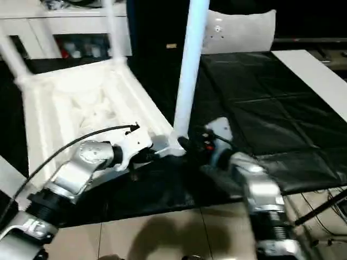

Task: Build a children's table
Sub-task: Rotate leg to tighten

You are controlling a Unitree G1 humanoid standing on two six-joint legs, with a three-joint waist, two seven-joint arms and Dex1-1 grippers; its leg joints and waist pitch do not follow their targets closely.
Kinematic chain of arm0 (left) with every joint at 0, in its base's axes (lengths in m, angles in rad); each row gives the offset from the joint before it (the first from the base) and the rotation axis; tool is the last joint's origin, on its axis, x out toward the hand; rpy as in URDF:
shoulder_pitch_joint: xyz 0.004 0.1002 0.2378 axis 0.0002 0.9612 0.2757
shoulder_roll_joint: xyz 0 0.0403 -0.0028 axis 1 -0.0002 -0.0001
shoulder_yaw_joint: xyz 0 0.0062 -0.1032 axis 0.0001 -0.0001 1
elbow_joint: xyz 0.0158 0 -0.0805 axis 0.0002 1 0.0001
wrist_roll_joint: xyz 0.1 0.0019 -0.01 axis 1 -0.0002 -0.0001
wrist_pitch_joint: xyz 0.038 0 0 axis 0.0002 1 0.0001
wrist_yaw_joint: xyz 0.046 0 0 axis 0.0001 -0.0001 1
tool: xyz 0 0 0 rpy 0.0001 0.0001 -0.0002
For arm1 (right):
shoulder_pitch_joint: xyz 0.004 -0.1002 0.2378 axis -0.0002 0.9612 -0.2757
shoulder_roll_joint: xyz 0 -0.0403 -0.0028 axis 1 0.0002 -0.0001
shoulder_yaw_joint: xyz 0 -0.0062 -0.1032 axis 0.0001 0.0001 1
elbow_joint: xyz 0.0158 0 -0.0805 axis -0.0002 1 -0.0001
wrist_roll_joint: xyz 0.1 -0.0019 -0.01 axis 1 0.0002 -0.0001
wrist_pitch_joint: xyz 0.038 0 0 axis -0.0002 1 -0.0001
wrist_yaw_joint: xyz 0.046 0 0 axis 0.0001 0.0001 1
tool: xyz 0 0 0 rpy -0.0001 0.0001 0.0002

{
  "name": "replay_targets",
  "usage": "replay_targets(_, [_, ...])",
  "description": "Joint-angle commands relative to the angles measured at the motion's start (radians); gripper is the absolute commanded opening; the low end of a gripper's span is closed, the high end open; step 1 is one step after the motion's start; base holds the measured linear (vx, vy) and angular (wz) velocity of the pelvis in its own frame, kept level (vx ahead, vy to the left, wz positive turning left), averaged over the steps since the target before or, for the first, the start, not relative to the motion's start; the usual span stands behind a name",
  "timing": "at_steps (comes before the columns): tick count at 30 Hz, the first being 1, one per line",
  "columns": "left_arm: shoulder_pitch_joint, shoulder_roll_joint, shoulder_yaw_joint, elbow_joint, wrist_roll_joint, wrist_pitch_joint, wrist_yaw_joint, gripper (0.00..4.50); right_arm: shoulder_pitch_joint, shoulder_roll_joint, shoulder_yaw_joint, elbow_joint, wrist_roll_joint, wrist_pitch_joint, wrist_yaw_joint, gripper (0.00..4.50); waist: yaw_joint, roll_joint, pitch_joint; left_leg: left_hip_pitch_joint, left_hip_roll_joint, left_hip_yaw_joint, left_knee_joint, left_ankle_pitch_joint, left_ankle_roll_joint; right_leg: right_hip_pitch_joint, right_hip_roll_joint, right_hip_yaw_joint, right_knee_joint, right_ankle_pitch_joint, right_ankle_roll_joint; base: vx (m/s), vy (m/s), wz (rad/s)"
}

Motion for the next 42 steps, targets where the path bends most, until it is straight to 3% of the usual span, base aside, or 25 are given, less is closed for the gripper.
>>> replay_targets(1, [0.015, 0.032, -0.064, 0.010, 0.005, -0.048, -0.089, 0.00, 0.005, -0.054, 0.015, -0.034, 0.023, 0.000, 0.104, 2.94, -0.002, -0.004, -0.055, -0.005, 0.033, -0.006, -0.066, -0.144, 0.080, 0.063, -0.078, 0.050, -0.080, -0.318, -0.144, 0.000, 0.000, 0.00])
replay_targets(3, [0.016, 0.045, -0.070, 0.010, -0.001, -0.064, -0.114, 0.00, 0.002, -0.074, 0.018, -0.034, 0.026, -0.003, 0.129, 3.04, -0.001, -0.005, -0.056, -0.004, 0.032, -0.005, -0.065, -0.141, 0.083, 0.062, -0.078, 0.050, -0.082, -0.328, -0.143, 0.000, 0.000, 0.00])
replay_targets(4, [0.018, 0.083, -0.095, 0.013, -0.012, -0.115, -0.191, 0.00, -0.014, -0.114, 0.030, -0.024, 0.028, -0.012, 0.185, 3.28, 0.000, -0.010, -0.057, -0.005, 0.031, -0.005, -0.064, -0.137, 0.084, 0.063, -0.078, 0.048, -0.082, -0.330, -0.143, 0.000, 0.000, 0.00])
replay_targets(7, [0.016, 0.121, -0.122, 0.024, -0.017, -0.185, -0.278, 0.00, -0.031, -0.154, 0.064, -0.012, 0.026, -0.010, 0.271, 3.38, 0.001, -0.003, -0.059, -0.004, 0.034, -0.005, -0.063, -0.124, 0.085, 0.061, -0.079, 0.050, -0.076, -0.304, -0.154, 0.000, 0.000, 0.00])
replay_targets(12, [0.000, 0.169, -0.161, 0.036, -0.024, -0.285, -0.395, 0.00, -0.063, -0.190, 0.142, 0.014, 0.040, 0.000, 0.453, 3.38, 0.009, -0.005, -0.062, -0.003, 0.039, -0.004, -0.062, -0.132, 0.090, 0.063, -0.080, 0.047, -0.071, -0.292, -0.173, 0.000, 0.000, 0.00])
replay_targets(13, [-0.001, 0.176, -0.166, 0.034, -0.031, -0.301, -0.419, 0.00, -0.069, -0.193, 0.154, 0.021, 0.044, 0.001, 0.482, 3.11, 0.014, -0.004, -0.062, -0.001, 0.041, -0.003, -0.061, -0.125, 0.088, 0.061, -0.080, 0.049, -0.069, -0.279, -0.180, 0.000, 0.000, 0.00])
replay_targets(16, [-0.004, 0.191, -0.180, 0.025, -0.045, -0.327, -0.474, 0.00, -0.094, -0.193, 0.178, 0.053, 0.043, 0.009, 0.536, 2.98, 0.023, -0.004, -0.065, -0.002, 0.042, -0.002, -0.060, -0.115, 0.082, 0.062, -0.080, 0.048, -0.064, -0.253, -0.194, 0.000, 0.000, 0.00])
replay_targets(25, [-0.008, 0.189, -0.188, 0.037, -0.041, -0.365, -0.497, 0.00, -0.113, -0.198, 0.217, 0.074, 0.067, 0.044, 0.633, 2.23, 0.027, -0.007, -0.068, -0.004, 0.040, -0.002, -0.057, -0.102, 0.071, 0.064, -0.081, 0.048, -0.063, -0.269, -0.181, 0.000, 0.000, 0.00])
replay_targets(31, [-0.009, 0.188, -0.187, 0.048, -0.040, -0.377, -0.503, 0.00, -0.122, -0.190, 0.221, 0.095, 0.076, 0.052, 0.665, 2.03, 0.028, -0.008, -0.070, -0.004, 0.039, -0.002, -0.056, -0.094, 0.070, 0.065, -0.080, 0.047, -0.061, -0.260, -0.179, 0.000, 0.000, 0.00])
replay_targets(35, [0.002, 0.182, -0.175, 0.040, -0.055, -0.345, -0.496, 0.00, -0.109, -0.186, 0.222, 0.081, 0.083, 0.062, 0.668, 2.01, 0.028, -0.008, -0.070, -0.005, 0.039, -0.002, -0.055, -0.088, 0.071, 0.065, -0.080, 0.047, -0.059, -0.249, -0.182, 0.000, 0.000, 0.00])
replay_targets(38, [0.017, 0.158, -0.149, 0.010, -0.080, -0.248, -0.459, 0.00, -0.085, -0.166, 0.205, 0.054, 0.090, 0.071, 0.614, 2.01, 0.030, -0.009, -0.070, -0.005, 0.039, -0.002, -0.055, -0.081, 0.069, 0.066, -0.080, 0.047, -0.058, -0.247, -0.184, 0.000, 0.000, 0.00])
replay_targets(40, [0.031, 0.116, -0.123, -0.042, -0.114, -0.118, -0.411, 0.00, -0.071, -0.115, 0.187, 0.036, 0.047, 0.066, 0.448, 2.01, 0.026, -0.009, -0.068, -0.005, 0.040, -0.002, -0.057, -0.081, 0.062, 0.065, -0.081, 0.048, -0.058, -0.251, -0.183, 0.000, 0.000, 0.00])
replay_targets(42, [0.037, 0.085, -0.114, -0.068, -0.126, -0.055, -0.376, 0.00, -0.071, -0.065, 0.169, 0.029, 0.017, 0.076, 0.315, 2.01, 0.011, -0.010, -0.056, -0.004, 0.031, -0.004, -0.064, -0.146, 0.039, 0.063, -0.079, 0.044, -0.076, -0.399, -0.144, 0.000, 0.000, 0.00])
